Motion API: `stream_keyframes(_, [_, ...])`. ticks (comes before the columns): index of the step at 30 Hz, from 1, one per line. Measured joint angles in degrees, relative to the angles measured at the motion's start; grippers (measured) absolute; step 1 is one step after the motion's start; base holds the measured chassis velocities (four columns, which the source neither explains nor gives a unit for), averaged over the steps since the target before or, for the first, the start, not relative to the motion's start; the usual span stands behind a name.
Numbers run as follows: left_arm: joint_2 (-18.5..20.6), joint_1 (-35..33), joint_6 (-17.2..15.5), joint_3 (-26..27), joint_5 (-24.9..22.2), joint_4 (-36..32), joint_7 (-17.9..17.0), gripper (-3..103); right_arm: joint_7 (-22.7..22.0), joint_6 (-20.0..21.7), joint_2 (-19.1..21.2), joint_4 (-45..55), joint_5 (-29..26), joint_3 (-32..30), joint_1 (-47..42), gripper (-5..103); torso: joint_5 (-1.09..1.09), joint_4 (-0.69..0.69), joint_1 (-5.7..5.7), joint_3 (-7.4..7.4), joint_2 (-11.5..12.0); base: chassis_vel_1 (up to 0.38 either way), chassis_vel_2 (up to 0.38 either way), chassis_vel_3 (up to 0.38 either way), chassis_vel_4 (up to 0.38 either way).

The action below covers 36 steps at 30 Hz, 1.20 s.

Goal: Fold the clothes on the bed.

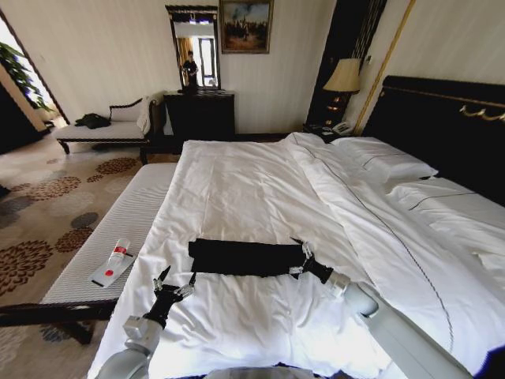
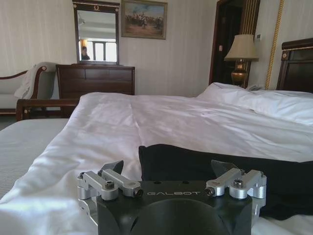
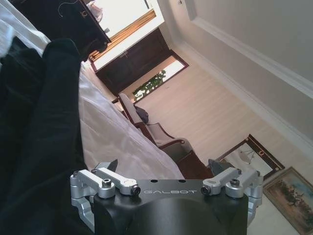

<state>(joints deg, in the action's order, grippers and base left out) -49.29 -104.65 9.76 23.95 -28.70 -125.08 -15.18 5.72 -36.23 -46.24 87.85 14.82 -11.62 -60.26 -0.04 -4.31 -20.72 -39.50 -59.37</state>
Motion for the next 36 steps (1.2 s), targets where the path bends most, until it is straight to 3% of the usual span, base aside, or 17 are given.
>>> stream_keyframes(7, [1.47,-3.44,-1.04,2.48,-1.79,-4.07,-0.94,100,-0.57,-1.23,-3.02,-10.67,2.57,11.1,15.84,100,0.0,0.01,0.0,0.0,0.0,0.0,0.0,0.0,0.0])
stream_keyframes(12, [1.79,-4.33,-1.19,3.84,-2.67,-4.11,-1.25,100,-0.63,-2.88,-6.22,-16.14,6.37,14.85,19.68,100,0.0,0.0,-0.01,-0.01,0.0,0.0,0.0,0.0,0.0])
stream_keyframes(25, [3.89,-3.37,-2.15,4.99,-6.01,-4.57,-2.36,100,-1.85,-7.71,-9.86,-20.84,15.3,15.21,18.72,100,0.01,-0.01,-0.01,0.0,0.0,0.0,0.0,0.0,0.0])
stream_keyframes(36, [2.99,-2.08,-2.19,3.75,-5.73,-3.97,-2.39,100,-1.88,-7.34,-5.75,-7.39,17.45,15.12,10.31,100,0.01,-0.03,0.0,0.0,0.0,0.0,0.0,0.0,0.0])
